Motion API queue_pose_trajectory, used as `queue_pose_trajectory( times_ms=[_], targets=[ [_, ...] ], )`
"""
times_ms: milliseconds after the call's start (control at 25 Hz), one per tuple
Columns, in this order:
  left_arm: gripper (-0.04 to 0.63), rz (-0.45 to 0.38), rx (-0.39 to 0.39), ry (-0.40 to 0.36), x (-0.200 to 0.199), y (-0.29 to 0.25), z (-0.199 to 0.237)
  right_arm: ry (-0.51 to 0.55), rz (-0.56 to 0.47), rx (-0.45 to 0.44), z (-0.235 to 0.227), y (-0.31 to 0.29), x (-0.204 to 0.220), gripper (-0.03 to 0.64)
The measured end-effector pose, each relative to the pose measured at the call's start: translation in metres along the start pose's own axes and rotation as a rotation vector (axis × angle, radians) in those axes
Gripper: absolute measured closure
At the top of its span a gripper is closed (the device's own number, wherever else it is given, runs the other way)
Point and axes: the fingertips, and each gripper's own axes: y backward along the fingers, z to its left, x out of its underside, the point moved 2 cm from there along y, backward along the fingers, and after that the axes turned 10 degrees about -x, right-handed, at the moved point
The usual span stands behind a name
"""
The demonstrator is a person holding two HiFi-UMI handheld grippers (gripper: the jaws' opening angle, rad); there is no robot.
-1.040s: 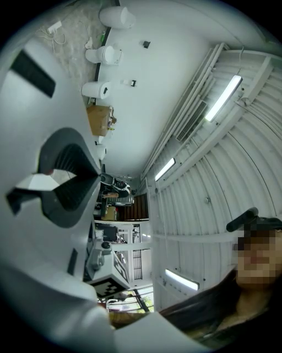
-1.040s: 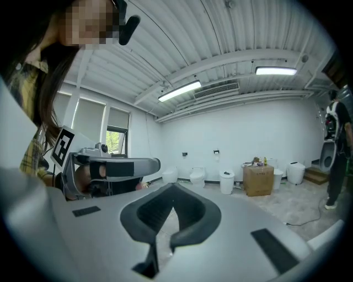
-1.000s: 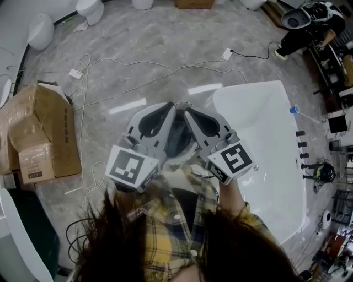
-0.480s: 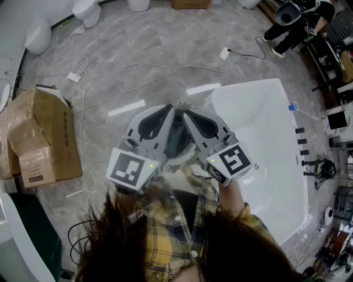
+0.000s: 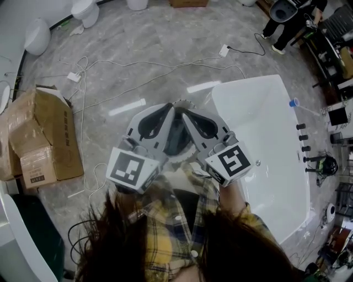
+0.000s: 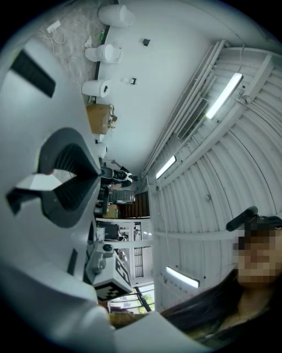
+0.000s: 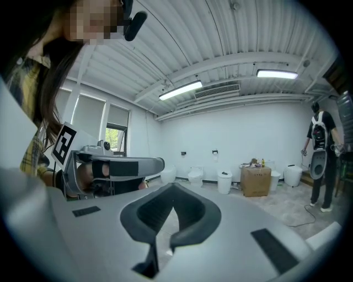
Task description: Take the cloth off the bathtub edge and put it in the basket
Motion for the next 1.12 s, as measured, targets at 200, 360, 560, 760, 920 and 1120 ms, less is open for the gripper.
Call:
queue_pose_trajectory(
  times_ms=[200,360,560,760,920,1120],
  targets=[
    [0.578,0.011,0.014,0.002,0.0037,-0.0005,-0.0032,0.011,-0.007,0.007,0.0006,0.0011,0.0001,0.601],
    [0.578,0.015,0.021,-0.003,0.0042,-0.0017,-0.0067,0.014,-0.005,-0.002,0.0006,0.0032,0.0021,0.601],
    [0.578,0.010,0.021,-0.005,0.0027,-0.0011,-0.0066,0.014,-0.023,-0.031,0.0036,0.0024,0.0020,0.601],
    [0.578,0.008,0.013,-0.006,0.0018,-0.0012,-0.0071,-0.009,-0.032,-0.025,0.0014,0.0056,0.0013,0.601],
    [0.578,0.004,0.010,-0.010,0.0006,0.0003,-0.0066,-0.007,-0.041,-0.033,0.0022,0.0071,0.0016,0.601],
    [0.578,0.009,0.010,-0.009,0.0032,-0.0014,-0.0022,-0.028,-0.009,-0.019,-0.0001,0.0038,0.0080,0.601]
  ],
)
